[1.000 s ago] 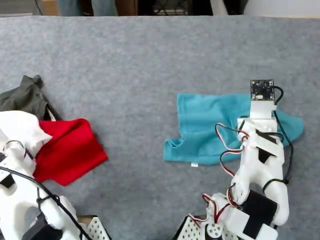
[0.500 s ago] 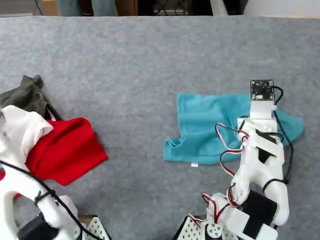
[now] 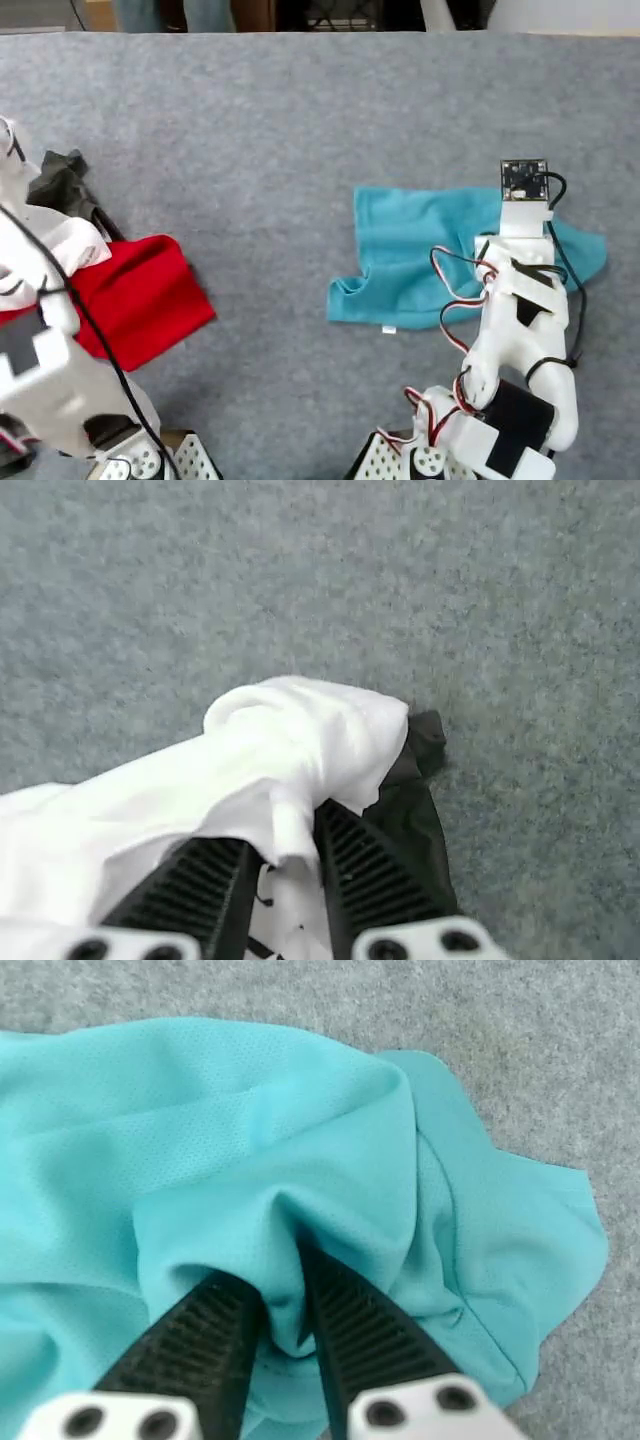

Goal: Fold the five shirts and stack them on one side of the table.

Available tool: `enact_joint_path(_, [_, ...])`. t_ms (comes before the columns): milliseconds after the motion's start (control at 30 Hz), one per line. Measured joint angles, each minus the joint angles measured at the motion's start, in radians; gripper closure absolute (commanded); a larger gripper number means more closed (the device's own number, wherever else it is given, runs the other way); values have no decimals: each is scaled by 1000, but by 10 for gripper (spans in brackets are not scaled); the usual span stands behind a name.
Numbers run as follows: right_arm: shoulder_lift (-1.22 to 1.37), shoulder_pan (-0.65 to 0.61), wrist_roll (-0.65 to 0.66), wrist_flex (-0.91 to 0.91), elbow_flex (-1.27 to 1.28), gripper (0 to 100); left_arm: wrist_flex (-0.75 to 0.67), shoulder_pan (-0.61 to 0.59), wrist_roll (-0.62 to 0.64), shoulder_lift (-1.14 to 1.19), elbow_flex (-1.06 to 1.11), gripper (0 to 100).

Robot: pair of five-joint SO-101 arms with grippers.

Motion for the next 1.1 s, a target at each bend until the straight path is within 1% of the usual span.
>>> enact_joint_path(100, [0,0,0,0,0,984,222,12,2,126,-206,879])
enact_joint_path(200, [0,0,0,0,0,984,445,18,0,232,-354,823])
enact_joint_path(267, [0,0,0,0,0,984,569,18,0,287,-413,813])
enact_joint_path(333, [0,0,0,0,0,984,637,18,-2,319,-428,801])
enact_joint_path(433, [0,0,0,0,0,984,663,18,-2,305,-391,797])
enact_joint_path(533, [0,0,0,0,0,984,669,18,-25,232,-272,797])
enact_joint_path(700, [0,0,0,0,0,984,672,17,-28,-20,-43,799])
enact_joint_path(767, [0,0,0,0,0,984,672,-3,-5,-153,40,798])
enact_joint_path(833, [0,0,0,0,0,984,672,-49,49,-285,115,798])
enact_joint_path(933, [0,0,0,0,0,984,635,-164,112,-450,259,797])
enact_joint_path(1100, [0,0,0,0,0,984,535,-410,133,-597,532,796])
